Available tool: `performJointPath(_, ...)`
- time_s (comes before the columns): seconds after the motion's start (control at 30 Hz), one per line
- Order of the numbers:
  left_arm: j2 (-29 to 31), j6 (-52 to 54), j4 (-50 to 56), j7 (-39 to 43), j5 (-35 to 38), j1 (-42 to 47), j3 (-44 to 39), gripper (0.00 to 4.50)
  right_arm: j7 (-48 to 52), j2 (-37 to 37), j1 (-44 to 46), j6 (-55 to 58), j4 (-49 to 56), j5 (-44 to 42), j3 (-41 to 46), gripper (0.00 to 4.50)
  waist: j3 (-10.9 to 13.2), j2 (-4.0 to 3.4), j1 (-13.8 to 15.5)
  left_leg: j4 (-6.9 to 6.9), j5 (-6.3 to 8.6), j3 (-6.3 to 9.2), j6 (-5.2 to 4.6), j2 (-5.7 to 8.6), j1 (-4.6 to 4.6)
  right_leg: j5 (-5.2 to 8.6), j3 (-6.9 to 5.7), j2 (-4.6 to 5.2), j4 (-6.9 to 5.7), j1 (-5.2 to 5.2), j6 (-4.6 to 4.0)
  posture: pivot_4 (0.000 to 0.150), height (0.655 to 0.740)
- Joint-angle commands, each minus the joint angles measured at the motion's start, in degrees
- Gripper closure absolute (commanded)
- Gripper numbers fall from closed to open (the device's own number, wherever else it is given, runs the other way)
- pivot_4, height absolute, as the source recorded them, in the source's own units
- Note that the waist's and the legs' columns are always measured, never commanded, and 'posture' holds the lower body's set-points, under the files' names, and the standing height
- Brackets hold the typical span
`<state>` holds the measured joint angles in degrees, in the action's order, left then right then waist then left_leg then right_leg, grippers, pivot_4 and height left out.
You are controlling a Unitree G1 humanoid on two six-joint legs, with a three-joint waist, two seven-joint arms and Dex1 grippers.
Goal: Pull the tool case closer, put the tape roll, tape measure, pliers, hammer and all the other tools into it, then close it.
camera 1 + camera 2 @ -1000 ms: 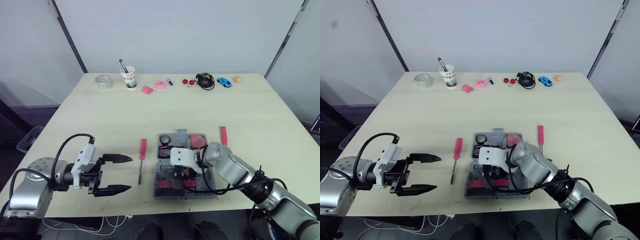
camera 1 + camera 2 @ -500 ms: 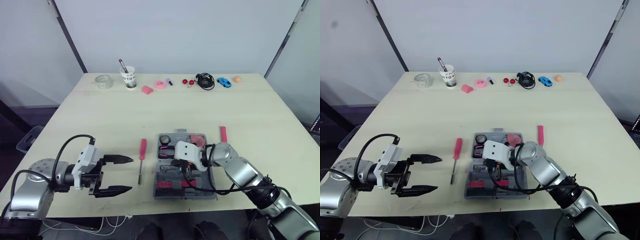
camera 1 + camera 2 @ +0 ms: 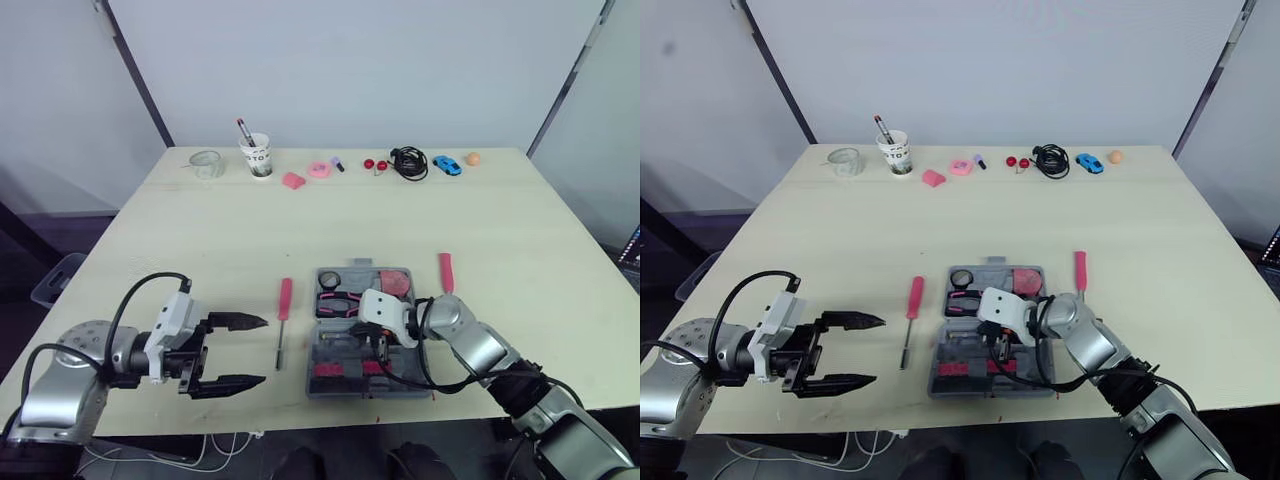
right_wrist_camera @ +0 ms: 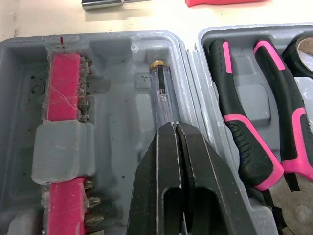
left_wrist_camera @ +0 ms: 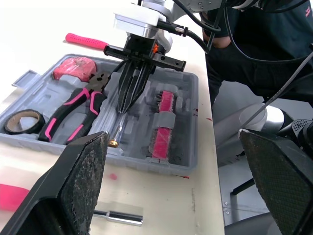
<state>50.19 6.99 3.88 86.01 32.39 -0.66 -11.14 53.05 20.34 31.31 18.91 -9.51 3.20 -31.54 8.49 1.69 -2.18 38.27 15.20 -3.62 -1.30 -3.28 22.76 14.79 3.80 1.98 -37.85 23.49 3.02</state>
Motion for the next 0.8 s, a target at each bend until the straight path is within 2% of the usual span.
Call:
performJointPath(0.03, 0.1, 0.0, 2.2, -0.3, 1.5, -0.5, -1.9, 0.00, 0.0, 0.8, -2.0, 1.0, -4.9, 2.7, -1.5, 4.45, 0.0, 0.04, 0.1, 0.00, 0.00, 0.00, 0.00, 0.00, -0.01, 0.00, 0.00, 0.01, 0.00, -0.01, 0.00, 0.150, 0.7400)
performJointPath(0.2, -0.4, 0.0, 2.6, -1.1, 1.7, -1.1, -1.7, 0.00, -0.5, 1.1, -2.8, 0.0, -5.1, 3.0, -1.1, 4.45, -0.3, 0.17, 0.1, 0.01, 0.00, 0.00, 0.00, 0.00, -0.03, 0.00, 0.00, 0.01, 0.00, -0.02, 0.00, 0.150, 0.7400)
performJointPath(0.43, -1.4, 0.4, 2.6, -2.9, 2.4, -2.1, -2.2, 0.00, -0.3, 0.9, -4.9, -1.4, 2.7, -3.2, 6.2, 4.45, -0.3, 0.15, 0.2, 0.00, 0.00, -0.01, 0.00, 0.00, -0.02, 0.00, 0.00, 0.03, 0.01, -0.02, 0.00, 0.150, 0.7400)
performJointPath(0.57, -2.6, 1.4, 2.9, -5.2, 3.3, -3.1, -3.1, 0.00, 0.3, 1.4, -8.6, -1.3, 10.6, -10.3, 13.3, 4.45, -0.3, 0.11, 0.3, -0.01, 0.00, 0.00, 0.00, 0.00, 0.07, 0.00, -0.01, 0.03, 0.01, -0.01, 0.00, 0.150, 0.7400)
performJointPath(0.7, -3.9, 3.7, 4.0, -8.5, 4.5, -4.3, -4.9, 0.00, 0.2, 3.5, -12.5, -3.7, 15.5, -13.1, 17.9, 4.45, -0.2, 0.10, 0.1, -0.01, 0.00, 0.01, 0.00, 0.00, 0.08, 0.00, -0.01, 0.02, 0.01, -0.01, 0.01, 0.150, 0.7400)
performJointPath(0.8, -5.4, 4.8, 5.4, -12.2, 5.0, -7.2, -6.9, 0.00, -0.4, 5.1, -17.2, -3.5, 18.7, -17.9, 24.8, 4.45, -0.3, 0.13, 0.2, -0.05, 0.00, 0.02, 0.00, -0.01, 0.08, 0.00, -0.01, 0.03, 0.04, -0.01, 0.02, 0.150, 0.7400)
